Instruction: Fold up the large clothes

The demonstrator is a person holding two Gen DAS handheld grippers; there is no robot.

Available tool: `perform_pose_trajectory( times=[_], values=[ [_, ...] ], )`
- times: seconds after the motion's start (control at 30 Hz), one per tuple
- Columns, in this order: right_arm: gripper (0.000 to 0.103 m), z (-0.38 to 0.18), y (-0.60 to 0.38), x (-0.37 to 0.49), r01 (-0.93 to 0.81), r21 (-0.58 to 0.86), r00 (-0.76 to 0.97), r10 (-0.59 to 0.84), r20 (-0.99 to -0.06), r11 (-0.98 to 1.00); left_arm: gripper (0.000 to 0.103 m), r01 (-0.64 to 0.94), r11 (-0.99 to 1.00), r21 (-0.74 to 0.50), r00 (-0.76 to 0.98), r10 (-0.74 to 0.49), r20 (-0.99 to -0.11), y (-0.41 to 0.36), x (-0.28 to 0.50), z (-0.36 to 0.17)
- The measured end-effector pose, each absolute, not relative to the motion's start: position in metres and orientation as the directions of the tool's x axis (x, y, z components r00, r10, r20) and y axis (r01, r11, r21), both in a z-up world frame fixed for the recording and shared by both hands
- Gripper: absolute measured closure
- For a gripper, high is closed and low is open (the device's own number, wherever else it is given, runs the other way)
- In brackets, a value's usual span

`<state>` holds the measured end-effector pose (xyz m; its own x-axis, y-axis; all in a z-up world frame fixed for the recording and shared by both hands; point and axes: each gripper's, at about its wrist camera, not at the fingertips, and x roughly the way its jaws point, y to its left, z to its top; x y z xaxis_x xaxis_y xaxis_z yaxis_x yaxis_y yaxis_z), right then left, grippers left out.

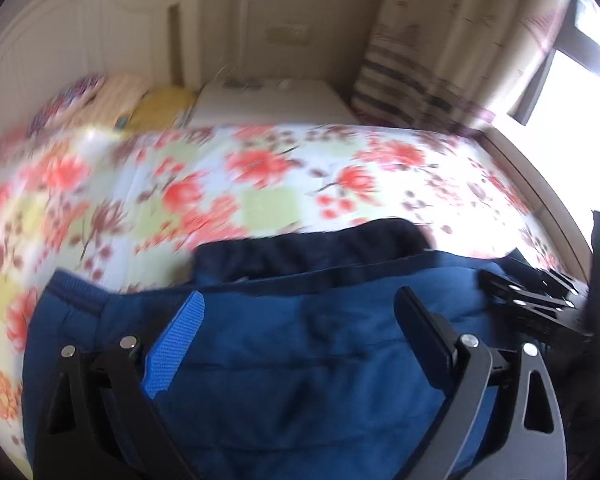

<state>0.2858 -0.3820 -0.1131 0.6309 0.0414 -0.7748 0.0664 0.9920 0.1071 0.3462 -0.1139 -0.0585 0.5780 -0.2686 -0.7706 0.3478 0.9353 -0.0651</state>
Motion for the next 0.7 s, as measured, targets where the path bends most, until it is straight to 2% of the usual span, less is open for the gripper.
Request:
perform_pose_trajectory(
  times=[0.03, 0.1, 0.2, 0.27, 0.37, 0.4, 0.5, 0.53, 0.57, 0.6, 0.67, 0.7],
  values=[
    [0.043, -0.114, -0.382, 0.288, 0.066, 0.103, 0.63, 0.038, -0.775, 0.993, 0.007, 0.376, 0.926, -0.027, 0.578, -0.257, -0.774, -0.128, 0.343, -0.063],
    [0.043, -0.113, -0.383, 0.286, 0.068, 0.105, 0.631, 0.039, -0.775, 0.992, 0.004, 0.397, 0.913, 0.095, 0.561, -0.16, -0.812, -0.155, 0.345, -0.094],
    [0.043, -0.113, -0.382, 0.286, 0.069, 0.098, 0.63, 0.033, -0.776, 0.993, 0.002, 0.384, 0.923, 0.019, 0.521, -0.2, -0.829, -0.149, 0.354, -0.107],
    [0.043, -0.113, -0.381, 0.285, 0.069, 0.094, 0.63, 0.03, -0.776, 0.993, 0.002, 0.403, 0.915, 0.019, 0.52, -0.212, -0.828, -0.145, 0.353, -0.106],
    [0.043, -0.113, -0.382, 0.285, 0.067, 0.104, 0.632, 0.038, -0.774, 0.992, 0.011, 0.394, 0.919, -0.024, 0.524, -0.246, -0.816, -0.118, 0.358, -0.097],
    [0.043, -0.113, -0.382, 0.285, 0.067, 0.106, 0.633, 0.04, -0.773, 0.992, 0.012, 0.368, 0.929, -0.037, 0.533, -0.243, -0.81, -0.103, 0.361, -0.092],
    [0.043, -0.113, -0.382, 0.285, 0.067, 0.108, 0.633, 0.041, -0.773, 0.992, 0.012, 0.216, 0.976, 0.037, 0.586, -0.099, -0.805, -0.045, 0.376, -0.09],
    [0.043, -0.113, -0.383, 0.285, 0.067, 0.113, 0.633, 0.046, -0.773, 0.991, 0.011, 0.192, 0.981, -0.009, 0.557, -0.116, -0.822, -0.022, 0.383, -0.094],
    [0.043, -0.113, -0.383, 0.285, 0.067, 0.117, 0.633, 0.048, -0.773, 0.991, 0.013, 0.173, 0.977, -0.125, 0.519, -0.198, -0.832, 0.007, 0.391, -0.1],
    [0.043, -0.113, -0.383, 0.285, 0.067, 0.118, 0.633, 0.049, -0.772, 0.991, 0.023, 0.153, 0.972, -0.179, 0.514, -0.233, -0.826, 0.021, 0.394, -0.101],
    [0.042, -0.113, -0.383, 0.285, 0.067, 0.114, 0.634, 0.046, -0.772, 0.991, 0.032, 0.12, 0.97, -0.211, 0.524, -0.242, -0.817, 0.037, 0.396, -0.102],
    [0.043, -0.113, -0.384, 0.285, 0.067, 0.114, 0.634, 0.047, -0.772, 0.991, 0.032, 0.117, 0.97, -0.213, 0.529, -0.242, -0.813, 0.037, 0.395, -0.102]
  ],
)
